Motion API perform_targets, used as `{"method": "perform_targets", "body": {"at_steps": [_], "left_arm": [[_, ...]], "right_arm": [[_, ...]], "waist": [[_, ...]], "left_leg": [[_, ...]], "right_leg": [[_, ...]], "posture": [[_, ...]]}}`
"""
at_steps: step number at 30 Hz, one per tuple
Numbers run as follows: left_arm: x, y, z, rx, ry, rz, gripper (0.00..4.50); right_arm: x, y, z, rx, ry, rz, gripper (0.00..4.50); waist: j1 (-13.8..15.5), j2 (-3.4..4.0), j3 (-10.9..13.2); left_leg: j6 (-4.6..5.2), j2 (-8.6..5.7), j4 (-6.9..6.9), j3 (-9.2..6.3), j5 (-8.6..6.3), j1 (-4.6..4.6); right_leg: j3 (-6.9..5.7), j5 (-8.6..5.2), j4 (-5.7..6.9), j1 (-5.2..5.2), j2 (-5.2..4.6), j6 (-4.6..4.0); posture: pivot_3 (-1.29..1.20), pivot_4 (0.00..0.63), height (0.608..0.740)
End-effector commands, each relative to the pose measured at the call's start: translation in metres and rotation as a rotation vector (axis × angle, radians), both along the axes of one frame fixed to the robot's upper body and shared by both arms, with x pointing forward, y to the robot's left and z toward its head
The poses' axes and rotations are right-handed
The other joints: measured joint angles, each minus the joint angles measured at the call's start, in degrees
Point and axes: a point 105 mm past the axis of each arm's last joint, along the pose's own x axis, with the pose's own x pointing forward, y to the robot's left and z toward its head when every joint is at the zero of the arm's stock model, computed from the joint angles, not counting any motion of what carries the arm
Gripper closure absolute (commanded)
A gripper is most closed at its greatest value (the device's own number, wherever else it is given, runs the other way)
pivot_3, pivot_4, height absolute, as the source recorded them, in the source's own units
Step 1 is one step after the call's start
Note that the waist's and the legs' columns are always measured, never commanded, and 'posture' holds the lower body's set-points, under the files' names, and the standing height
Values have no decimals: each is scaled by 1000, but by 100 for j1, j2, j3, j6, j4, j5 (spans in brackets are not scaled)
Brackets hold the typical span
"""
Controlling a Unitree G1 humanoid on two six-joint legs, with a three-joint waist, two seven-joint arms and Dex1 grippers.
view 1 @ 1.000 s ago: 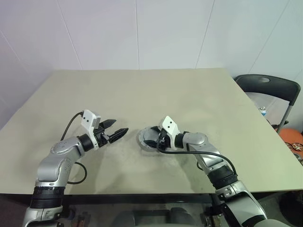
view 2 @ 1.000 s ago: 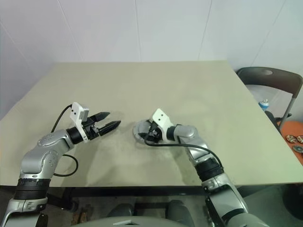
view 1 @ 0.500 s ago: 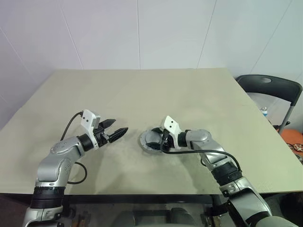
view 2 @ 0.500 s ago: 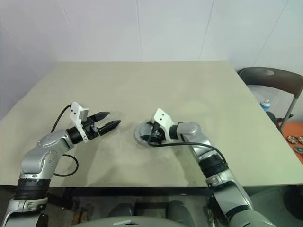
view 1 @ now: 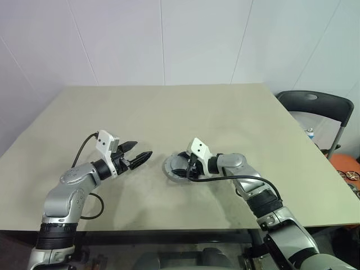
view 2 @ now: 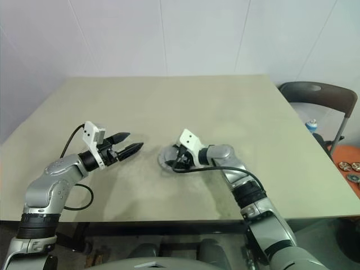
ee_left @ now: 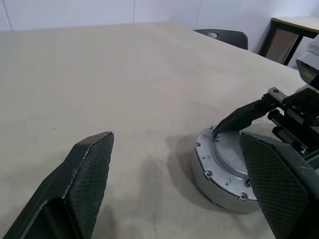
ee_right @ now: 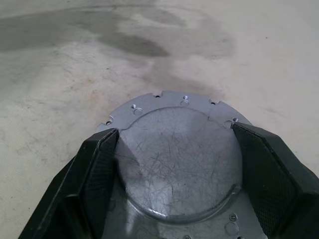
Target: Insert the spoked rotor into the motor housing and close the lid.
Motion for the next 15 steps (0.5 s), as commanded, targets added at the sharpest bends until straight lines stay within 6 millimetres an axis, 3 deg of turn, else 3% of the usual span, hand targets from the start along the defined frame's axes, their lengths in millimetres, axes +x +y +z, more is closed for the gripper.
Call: {"method": "perform_targets", "body": {"at_steps": [1,7,11,15], "left_arm": [[-1,0,14,-12,-55,-3,244],[-3,2,15,-10,-55,3,244],[-2,3,16,-9,-58,6,244],[-2,3,15,-9,-57,8,244]], "right_arm": [[-24,-13,-40,-74,237,16,1258],[-35,-22,-44,-95,324,50,1258],[-26,-27,-43,-157,197,58,1258],[-12,-13,-26,-46,157,-9,1258]], "waist": [[7,1,-2],[25,2,-9],[29,2,-9],[12,0,-10]], "left_leg": [[0,0,-2,0,0,-1],[26,-2,-7,-2,-18,-5],[28,-4,-7,0,-20,-5],[27,-4,-2,2,-20,-1]], "right_leg": [[0,0,-2,-1,-1,2],[0,-9,-8,-5,-8,18],[0,-12,-10,-3,-10,22],[0,-13,-9,2,-9,21]], "posture": [[0,0,740],[0,0,740],[0,0,740],[0,0,740]]}}
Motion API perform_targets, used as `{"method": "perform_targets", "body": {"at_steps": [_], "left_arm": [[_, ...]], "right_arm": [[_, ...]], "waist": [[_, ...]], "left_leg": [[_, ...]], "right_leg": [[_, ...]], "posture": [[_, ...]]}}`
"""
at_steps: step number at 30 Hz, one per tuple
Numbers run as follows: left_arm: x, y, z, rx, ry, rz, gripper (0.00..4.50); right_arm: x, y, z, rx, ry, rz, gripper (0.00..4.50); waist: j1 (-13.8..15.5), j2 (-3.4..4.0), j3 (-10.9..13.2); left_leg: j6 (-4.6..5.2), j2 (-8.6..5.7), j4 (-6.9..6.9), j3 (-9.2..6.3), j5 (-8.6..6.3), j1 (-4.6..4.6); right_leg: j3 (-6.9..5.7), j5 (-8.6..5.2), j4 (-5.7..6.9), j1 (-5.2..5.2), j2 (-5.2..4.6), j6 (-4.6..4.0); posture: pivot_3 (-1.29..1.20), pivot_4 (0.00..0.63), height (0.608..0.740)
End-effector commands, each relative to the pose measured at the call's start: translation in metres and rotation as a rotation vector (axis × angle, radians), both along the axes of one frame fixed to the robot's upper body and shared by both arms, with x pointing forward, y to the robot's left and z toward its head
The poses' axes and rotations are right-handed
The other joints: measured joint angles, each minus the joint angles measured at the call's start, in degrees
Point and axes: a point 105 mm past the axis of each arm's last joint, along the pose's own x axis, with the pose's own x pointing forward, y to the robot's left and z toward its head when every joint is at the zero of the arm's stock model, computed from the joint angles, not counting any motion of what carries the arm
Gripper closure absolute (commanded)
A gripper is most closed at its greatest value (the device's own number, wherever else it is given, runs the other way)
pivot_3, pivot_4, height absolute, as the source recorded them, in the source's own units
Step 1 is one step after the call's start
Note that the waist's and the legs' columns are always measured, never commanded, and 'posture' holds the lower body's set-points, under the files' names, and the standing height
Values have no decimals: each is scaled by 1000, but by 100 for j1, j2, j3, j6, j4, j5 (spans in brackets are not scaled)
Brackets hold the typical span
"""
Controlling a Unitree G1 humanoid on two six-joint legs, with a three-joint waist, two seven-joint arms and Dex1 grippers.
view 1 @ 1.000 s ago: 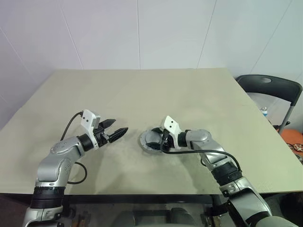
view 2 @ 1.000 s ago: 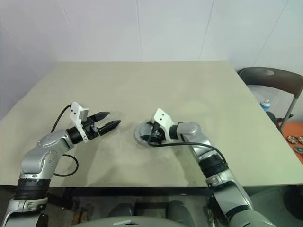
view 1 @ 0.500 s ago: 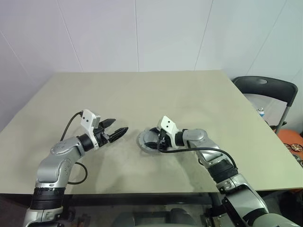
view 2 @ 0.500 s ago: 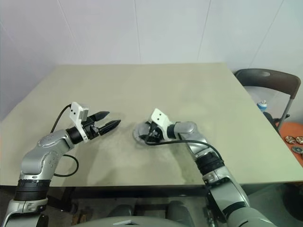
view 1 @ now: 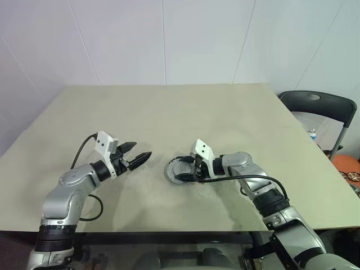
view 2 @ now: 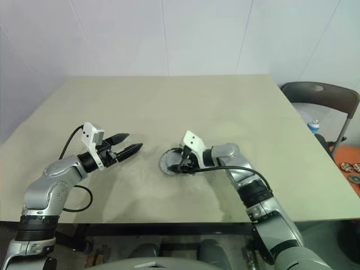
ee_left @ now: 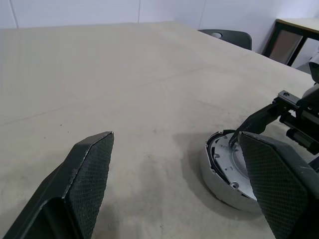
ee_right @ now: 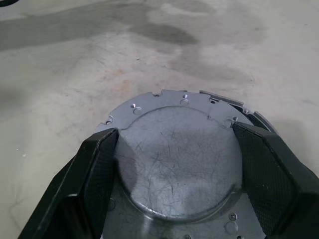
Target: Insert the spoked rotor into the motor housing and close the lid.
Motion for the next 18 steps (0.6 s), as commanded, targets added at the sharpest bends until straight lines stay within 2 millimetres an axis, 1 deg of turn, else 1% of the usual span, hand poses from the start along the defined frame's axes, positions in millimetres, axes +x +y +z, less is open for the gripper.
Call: {"method": "perform_targets", "body": {"at_steps": [1,5,7,8,15,18], "left_arm": [[0,0,16,-3,-60,-3,244],[0,1,15,-2,-57,1,244],[1,2,15,-3,-56,2,244],[1,2,15,-2,-55,1,244],[3,2,14,3,-51,-3,244],[3,2,15,5,-52,-6,244]], "right_arm": [[1,-3,-23,-26,68,-93,1258],[7,4,-14,67,51,-160,1258],[10,9,1,177,74,-192,1258],[8,10,5,203,84,-190,1258],[2,9,6,226,89,-193,1258],[4,10,8,217,43,-205,1258]], "waist": [[-7,-2,-1],[-37,-1,0],[-50,-1,0],[-53,0,1],[-32,4,3],[-27,5,4]], "left_leg": [[0,1,1,-1,0,1],[-1,5,2,-1,1,3],[-1,8,2,-1,1,3],[-2,10,2,-1,1,3],[-2,8,-4,-2,1,-22],[-2,8,-5,-2,2,-40]], "right_leg": [[0,0,1,0,3,0],[0,1,7,-2,9,-1],[1,1,8,-4,14,-1],[1,1,9,-5,16,-2],[6,6,7,-35,10,-7],[7,7,7,-53,10,-7]], "posture": [[0,0,740],[0,0,740],[0,0,740],[0,0,740],[0,0,740],[0,0,740]]}}
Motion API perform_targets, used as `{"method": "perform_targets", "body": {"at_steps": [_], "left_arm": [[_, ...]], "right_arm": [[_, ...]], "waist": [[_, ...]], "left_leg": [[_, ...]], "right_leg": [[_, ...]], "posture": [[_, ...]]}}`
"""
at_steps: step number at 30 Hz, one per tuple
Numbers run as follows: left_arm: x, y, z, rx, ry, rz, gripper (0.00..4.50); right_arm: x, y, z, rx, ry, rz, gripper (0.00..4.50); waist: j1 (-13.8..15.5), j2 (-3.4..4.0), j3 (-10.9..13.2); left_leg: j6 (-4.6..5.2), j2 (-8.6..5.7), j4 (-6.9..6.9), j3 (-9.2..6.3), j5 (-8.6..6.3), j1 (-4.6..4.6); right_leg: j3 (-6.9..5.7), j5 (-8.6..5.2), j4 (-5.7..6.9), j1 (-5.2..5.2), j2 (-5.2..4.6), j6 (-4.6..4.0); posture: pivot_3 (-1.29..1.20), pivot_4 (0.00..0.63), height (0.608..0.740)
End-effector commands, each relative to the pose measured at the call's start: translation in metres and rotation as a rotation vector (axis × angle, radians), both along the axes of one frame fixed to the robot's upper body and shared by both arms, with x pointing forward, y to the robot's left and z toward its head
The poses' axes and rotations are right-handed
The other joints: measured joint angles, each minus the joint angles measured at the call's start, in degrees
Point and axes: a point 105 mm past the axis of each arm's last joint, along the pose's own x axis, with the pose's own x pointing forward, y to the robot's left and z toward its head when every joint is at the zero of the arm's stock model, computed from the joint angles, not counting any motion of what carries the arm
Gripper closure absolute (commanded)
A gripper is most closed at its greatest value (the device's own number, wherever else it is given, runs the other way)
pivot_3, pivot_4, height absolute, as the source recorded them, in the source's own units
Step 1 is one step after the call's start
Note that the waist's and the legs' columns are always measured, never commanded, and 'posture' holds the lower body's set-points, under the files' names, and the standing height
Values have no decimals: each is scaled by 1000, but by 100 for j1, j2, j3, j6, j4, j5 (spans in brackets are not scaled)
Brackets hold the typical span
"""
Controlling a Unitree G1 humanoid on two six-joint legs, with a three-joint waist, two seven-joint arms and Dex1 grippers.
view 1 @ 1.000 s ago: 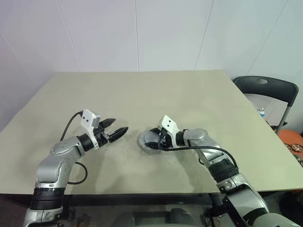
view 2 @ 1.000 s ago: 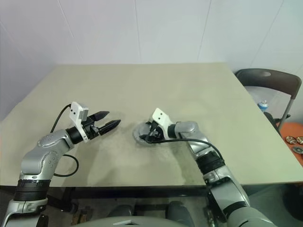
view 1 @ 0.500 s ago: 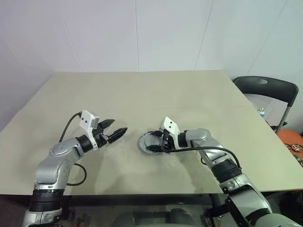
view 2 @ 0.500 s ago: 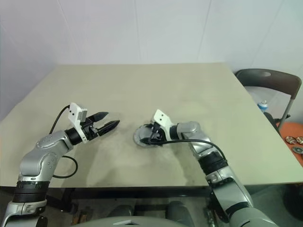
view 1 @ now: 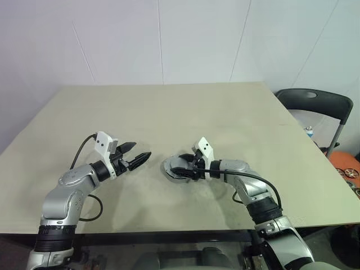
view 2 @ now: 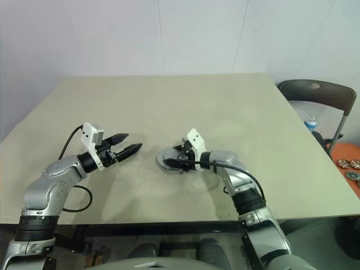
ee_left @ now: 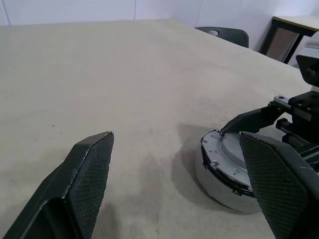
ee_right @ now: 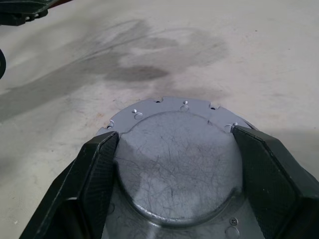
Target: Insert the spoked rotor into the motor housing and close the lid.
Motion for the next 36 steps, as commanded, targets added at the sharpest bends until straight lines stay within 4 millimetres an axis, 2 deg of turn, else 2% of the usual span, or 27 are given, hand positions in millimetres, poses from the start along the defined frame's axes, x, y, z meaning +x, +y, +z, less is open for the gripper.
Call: {"method": "perform_targets", "body": {"at_steps": [1,7,17,27,36], "left_arm": [[3,2,15,3,-53,-5,244],[3,2,14,4,-51,-4,244],[1,3,14,4,-51,4,244],[1,2,14,2,-53,4,244],[0,2,14,1,-54,4,244]], "right_arm": [[-1,4,4,-4,-55,-10,1258],[2,4,0,-54,-141,-30,1258],[2,4,-8,-96,-144,2,1258],[9,-5,-12,-146,-158,-10,1258],[-9,-9,-35,-221,-104,83,1258]], "waist": [[3,0,0],[-5,1,1],[-10,1,1],[-8,1,1],[16,1,1]], "left_leg": [[0,0,0,0,0,-3],[0,0,2,4,0,-3],[-1,0,4,5,0,5],[-1,1,4,6,1,19],[-1,0,1,5,1,23]], "right_leg": [[0,0,0,-2,0,0],[0,0,0,-1,1,0],[0,-1,1,5,2,-1],[0,-2,1,20,2,-1],[0,-8,-2,25,0,8]], "posture": [[0,0,740],[0,0,740],[0,0,740],[0,0,740],[0,0,740]]}}
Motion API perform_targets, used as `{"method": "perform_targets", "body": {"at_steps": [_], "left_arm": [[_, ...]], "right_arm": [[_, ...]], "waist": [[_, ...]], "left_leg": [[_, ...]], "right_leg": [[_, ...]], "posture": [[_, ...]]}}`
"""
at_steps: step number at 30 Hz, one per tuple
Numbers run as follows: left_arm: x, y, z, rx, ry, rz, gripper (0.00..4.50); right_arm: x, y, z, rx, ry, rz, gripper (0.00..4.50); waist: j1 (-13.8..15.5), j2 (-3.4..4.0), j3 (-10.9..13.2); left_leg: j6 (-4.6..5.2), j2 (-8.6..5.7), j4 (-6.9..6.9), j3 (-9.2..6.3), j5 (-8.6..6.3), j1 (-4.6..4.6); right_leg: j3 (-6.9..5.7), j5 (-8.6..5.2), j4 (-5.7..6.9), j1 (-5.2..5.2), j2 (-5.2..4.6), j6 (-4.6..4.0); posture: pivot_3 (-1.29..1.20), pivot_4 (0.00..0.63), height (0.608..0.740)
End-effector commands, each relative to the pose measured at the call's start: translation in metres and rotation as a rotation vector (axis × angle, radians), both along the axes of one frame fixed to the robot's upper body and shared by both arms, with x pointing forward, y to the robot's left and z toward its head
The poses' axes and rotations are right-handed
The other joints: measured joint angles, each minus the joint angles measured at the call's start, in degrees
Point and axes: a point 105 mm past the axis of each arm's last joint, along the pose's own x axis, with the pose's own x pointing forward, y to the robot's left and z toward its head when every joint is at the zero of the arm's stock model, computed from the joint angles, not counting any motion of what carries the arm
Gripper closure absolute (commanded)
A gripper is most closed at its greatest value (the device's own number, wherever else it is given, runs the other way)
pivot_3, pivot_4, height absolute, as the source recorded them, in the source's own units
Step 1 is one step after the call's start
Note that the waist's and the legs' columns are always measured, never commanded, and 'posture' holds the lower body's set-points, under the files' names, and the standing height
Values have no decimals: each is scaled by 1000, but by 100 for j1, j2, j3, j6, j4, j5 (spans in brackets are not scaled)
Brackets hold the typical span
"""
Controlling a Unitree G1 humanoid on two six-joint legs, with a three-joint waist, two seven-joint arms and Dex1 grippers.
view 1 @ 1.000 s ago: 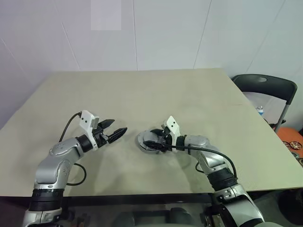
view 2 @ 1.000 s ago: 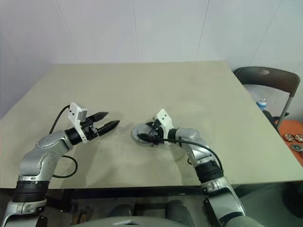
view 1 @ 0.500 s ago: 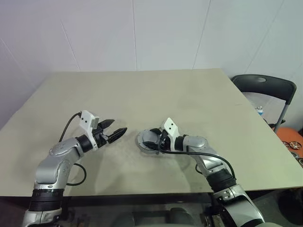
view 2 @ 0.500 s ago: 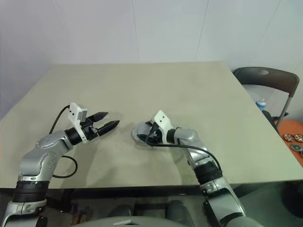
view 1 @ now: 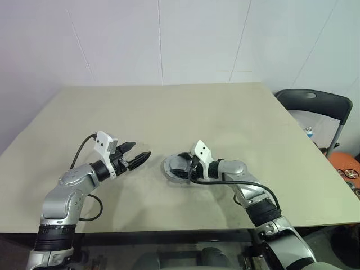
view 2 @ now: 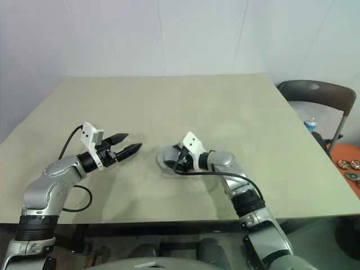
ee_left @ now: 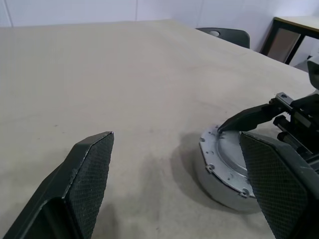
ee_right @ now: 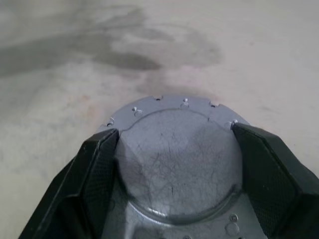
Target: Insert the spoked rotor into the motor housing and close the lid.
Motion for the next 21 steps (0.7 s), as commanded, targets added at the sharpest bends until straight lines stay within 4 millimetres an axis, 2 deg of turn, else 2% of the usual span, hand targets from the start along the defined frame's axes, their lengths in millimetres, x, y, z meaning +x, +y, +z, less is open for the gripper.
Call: {"method": "perform_targets", "body": {"at_steps": [1,9,13,16,18,21], "left_arm": [[0,1,15,-1,-56,0,244],[-2,2,14,-3,-56,6,244],[-2,1,13,-5,-53,3,244],[-2,-4,12,-6,-49,-10,244],[-1,-7,14,-11,-52,-17,244],[0,-7,16,-8,-58,-19,244]], "right_arm": [[-6,-11,-28,-96,72,-6,1258],[0,-11,-26,-114,50,-11,1258],[-4,-12,-31,-142,66,6,1258],[-10,-18,-47,-183,171,-12,1258],[-10,-20,-51,-175,218,-45,1258],[-8,-23,-53,-203,196,-54,1258]], "waist": [[16,-1,0],[8,1,1],[5,1,0],[7,0,0],[10,-1,-1],[14,-3,-3]], "left_leg": [[0,-1,-1,0,0,-1],[0,-2,0,0,0,8],[0,-2,1,0,0,11],[0,-2,0,-2,0,11],[0,-2,1,-5,0,12],[0,-2,1,-6,0,22]], "right_leg": [[0,2,-2,0,-2,-3],[-1,-6,-2,11,-2,6],[-1,-10,-3,14,-1,3],[0,-6,-3,14,-2,4],[0,-5,-4,17,-2,3],[-2,-15,-4,28,-2,-5]], "posture": [[0,0,740],[0,0,740],[0,0,740],[0,0,740],[0,0,740],[0,0,740]]}}
